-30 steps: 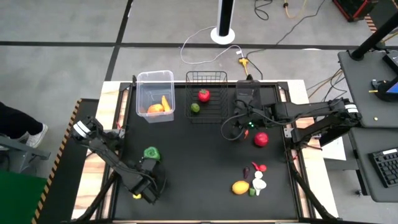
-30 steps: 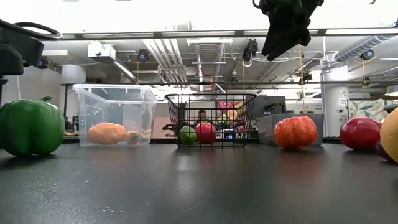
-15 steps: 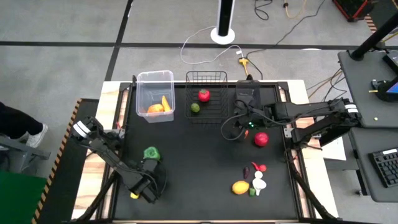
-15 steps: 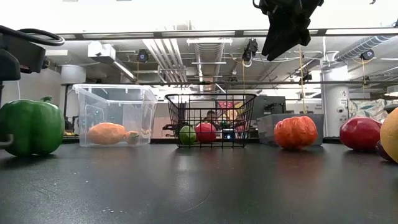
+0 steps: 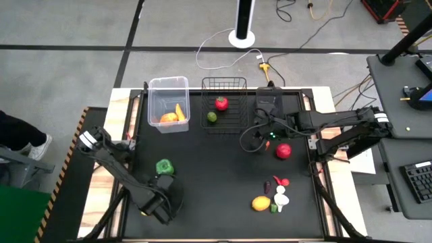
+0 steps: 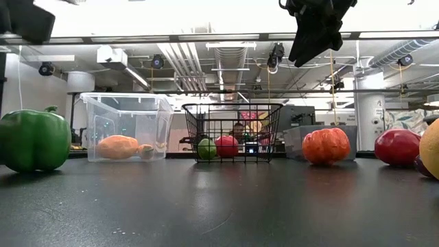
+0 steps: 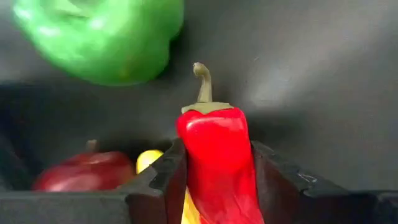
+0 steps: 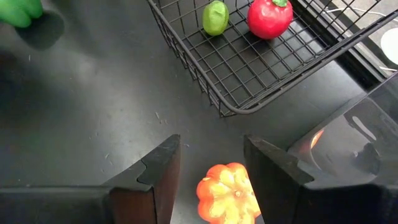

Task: Sort produce into baskets
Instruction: Put the red chili pepper into the transparent basket

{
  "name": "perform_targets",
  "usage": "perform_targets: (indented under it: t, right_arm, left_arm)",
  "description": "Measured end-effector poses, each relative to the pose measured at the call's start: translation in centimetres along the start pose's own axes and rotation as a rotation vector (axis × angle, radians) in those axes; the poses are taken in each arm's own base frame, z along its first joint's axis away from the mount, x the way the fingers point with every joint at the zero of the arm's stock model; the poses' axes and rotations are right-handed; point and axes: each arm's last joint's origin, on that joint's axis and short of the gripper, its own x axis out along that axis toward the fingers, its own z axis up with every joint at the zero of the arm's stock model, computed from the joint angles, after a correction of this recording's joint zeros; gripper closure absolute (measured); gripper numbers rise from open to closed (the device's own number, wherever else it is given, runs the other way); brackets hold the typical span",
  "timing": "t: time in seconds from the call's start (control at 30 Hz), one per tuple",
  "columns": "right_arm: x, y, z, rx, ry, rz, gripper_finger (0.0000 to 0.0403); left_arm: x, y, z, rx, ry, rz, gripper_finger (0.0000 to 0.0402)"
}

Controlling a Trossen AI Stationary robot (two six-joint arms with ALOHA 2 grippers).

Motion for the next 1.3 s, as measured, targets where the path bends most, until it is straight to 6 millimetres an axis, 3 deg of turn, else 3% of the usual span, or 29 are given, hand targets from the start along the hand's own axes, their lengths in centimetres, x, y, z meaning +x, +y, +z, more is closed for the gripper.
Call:
perform_targets:
  t: [0.2,0.53,0.77,1.0,1.3]
  right_arm:
    - [0.0,0.0,0.0,0.000,0.000,0.000,0.0234]
    - [0.0,0.0,0.0,0.002,-0.004,0.002,0.0234]
    - [0.0,0.0,0.1,0.002,-0.006,0.003,0.0234]
    - [0.0,0.1,0.1,0.005,-0.013,0.007,0.0234]
    - [0.0,0.3,0.5,-0.003,-0.054,0.027,0.0234]
  left_arm:
    - [-4.8,0.0,1.1,0.055,-0.061,0.043,0.0267]
    - [-11.0,0.0,4.0,0.197,-0.475,-0.042,0.0267]
    - [-12.7,1.9,7.0,0.278,-0.713,-0.013,0.0267]
    - [-14.8,5.3,11.1,0.237,-0.913,0.065,0.0267]
    - [-15.7,10.4,16.9,0.148,-0.957,0.297,0.0267]
